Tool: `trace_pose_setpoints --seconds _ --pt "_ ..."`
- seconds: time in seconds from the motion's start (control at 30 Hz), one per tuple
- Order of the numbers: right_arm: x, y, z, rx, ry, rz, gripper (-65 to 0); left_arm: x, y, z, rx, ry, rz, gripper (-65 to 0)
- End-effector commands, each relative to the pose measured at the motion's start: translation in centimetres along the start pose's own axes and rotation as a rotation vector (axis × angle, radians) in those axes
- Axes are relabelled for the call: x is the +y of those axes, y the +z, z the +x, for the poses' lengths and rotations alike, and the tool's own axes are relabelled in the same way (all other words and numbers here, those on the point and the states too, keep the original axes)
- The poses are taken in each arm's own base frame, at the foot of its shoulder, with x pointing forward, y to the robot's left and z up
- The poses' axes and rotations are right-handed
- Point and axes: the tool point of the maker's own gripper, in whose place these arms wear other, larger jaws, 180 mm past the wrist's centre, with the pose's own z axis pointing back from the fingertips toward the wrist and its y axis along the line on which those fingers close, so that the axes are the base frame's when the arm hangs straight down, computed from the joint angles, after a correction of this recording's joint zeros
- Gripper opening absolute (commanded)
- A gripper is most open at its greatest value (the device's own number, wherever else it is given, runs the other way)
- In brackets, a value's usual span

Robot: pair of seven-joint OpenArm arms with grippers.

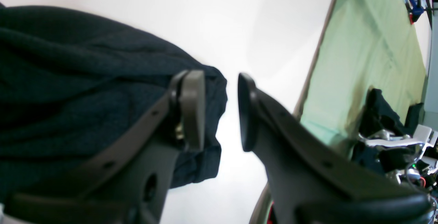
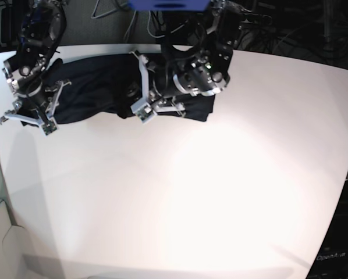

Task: Fold the T-shirt properly
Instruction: 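Carry the band end with the left gripper toward the band's middle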

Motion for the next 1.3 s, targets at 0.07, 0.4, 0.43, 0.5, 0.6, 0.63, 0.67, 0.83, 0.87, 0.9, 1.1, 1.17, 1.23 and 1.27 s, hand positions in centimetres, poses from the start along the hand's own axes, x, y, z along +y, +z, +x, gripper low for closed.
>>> trace_pose_setpoints --seconds 0.07,0.4,0.43,0.5,0.6,0.63,0.67,0.83,0.87,0.9,1.1,1.17,1.23,1.27 --pt "-0.8 0.3 0.7 -0.029 0.006 -0.026 -46.9 -0.3 0.2 2.0 -0.067 -0.01 -0.012 -65.0" --pt "-0.8 0.3 0.8 -0.031 0.005 -0.024 -46.9 -0.8 0.6 4.1 -0.178 0.014 -0.042 -65.0" --pt "-0.8 0.3 0.8 -0.031 0.005 -0.024 -46.9 -1.0 0.6 4.4 -0.191 0.025 -0.054 -65.0" --pt "-0.8 0.3 0.8 -0.031 0.005 -0.024 -46.9 -1.2 0.7 4.7 -0.213 0.039 -0.067 -65.0" --pt "-0.7 0.3 0.9 -0.032 0.006 -0.023 -46.9 -0.8 0.7 5.7 -0.245 0.029 -0.065 -65.0" --pt "-0.7 0.3 0.9 -0.032 0.006 -0.023 -46.9 -0.7 0.7 5.8 -0.25 0.029 -0.066 -65.0" --pt "-0.7 0.3 0.9 -0.032 0.006 -0.023 -46.9 -0.7 0.5 5.6 -0.246 0.037 -0.069 -65.0" --pt "-0.8 0.3 0.8 -0.032 0.007 -0.024 -46.9 -0.5 -0.3 4.5 -0.225 0.069 -0.078 -65.0" --pt "-0.8 0.3 0.8 -0.032 0.007 -0.024 -46.9 -0.4 -0.3 4.7 -0.232 0.067 -0.077 -65.0" --pt "-0.8 0.3 0.8 -0.032 0.007 -0.024 -46.9 -0.3 -0.3 4.9 -0.24 0.069 -0.078 -65.0" --pt "-0.8 0.3 0.9 -0.034 0.007 -0.026 -46.8 -0.3 -0.4 4.7 -0.234 0.073 -0.082 -57.4" --pt "-0.9 0.3 1.0 -0.036 0.006 -0.027 -46.7 -0.4 -0.4 4.7 -0.235 0.075 -0.083 -47.8" --pt "-0.9 0.3 1.0 -0.036 0.006 -0.027 -46.7 -0.6 -0.3 4.8 -0.24 0.073 -0.086 -37.0" --pt "-0.9 0.3 1.0 -0.037 0.006 -0.028 -46.7 -0.8 -0.2 4.9 -0.246 0.077 -0.094 -31.9"
